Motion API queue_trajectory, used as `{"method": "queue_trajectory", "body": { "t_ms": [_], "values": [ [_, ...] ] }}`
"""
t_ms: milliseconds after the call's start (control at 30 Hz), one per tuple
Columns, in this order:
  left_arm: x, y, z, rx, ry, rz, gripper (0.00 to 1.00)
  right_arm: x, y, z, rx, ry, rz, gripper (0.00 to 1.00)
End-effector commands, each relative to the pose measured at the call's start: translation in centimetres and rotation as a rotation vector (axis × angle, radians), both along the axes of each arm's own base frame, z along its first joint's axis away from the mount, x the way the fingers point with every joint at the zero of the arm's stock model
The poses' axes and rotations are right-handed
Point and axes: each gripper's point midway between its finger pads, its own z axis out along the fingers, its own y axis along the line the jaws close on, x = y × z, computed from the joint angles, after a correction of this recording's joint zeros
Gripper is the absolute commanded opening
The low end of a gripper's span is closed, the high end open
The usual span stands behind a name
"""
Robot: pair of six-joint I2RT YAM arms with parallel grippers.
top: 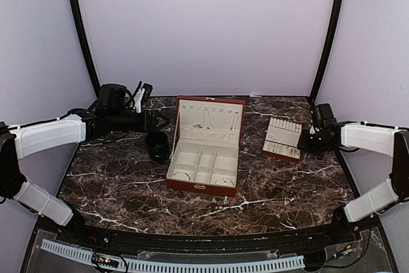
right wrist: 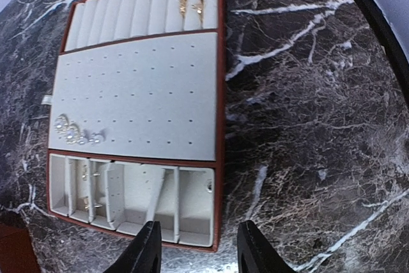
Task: Organize the mixed jewelry
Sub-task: Pick up the compartment layer from the corner of the board.
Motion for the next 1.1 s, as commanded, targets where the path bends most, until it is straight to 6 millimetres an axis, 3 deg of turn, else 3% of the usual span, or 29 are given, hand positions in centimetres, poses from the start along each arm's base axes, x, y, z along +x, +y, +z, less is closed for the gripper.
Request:
{"method": "queue_trajectory", "body": {
  "t_ms": [0,667,933,1067],
  "values": [
    [-0.5,0.2,1.4,0.006,-0.026,-0.033,0.65,-0.6,-1.5,-2.3,-0.04,0.063,-0.027,0.39],
    [-0.5,0.4,0.6,0.027,-0.021,-0.03,0.63,1.3,-1.3,-5.1,-0.077,0.088,0.025,0.17],
    [-0.9,0.4,0.6,0.032,-0.012,-0.048,0.63,1.6,-1.0,-5.0,-0.064,0.085,0.032,0.0],
    [-1.2,0.3,0.6,0.037,-0.008,-0.062,0.63,0.8,-1.3,-4.3,-0.07,0.082,0.024,0.0]
  ]
}}
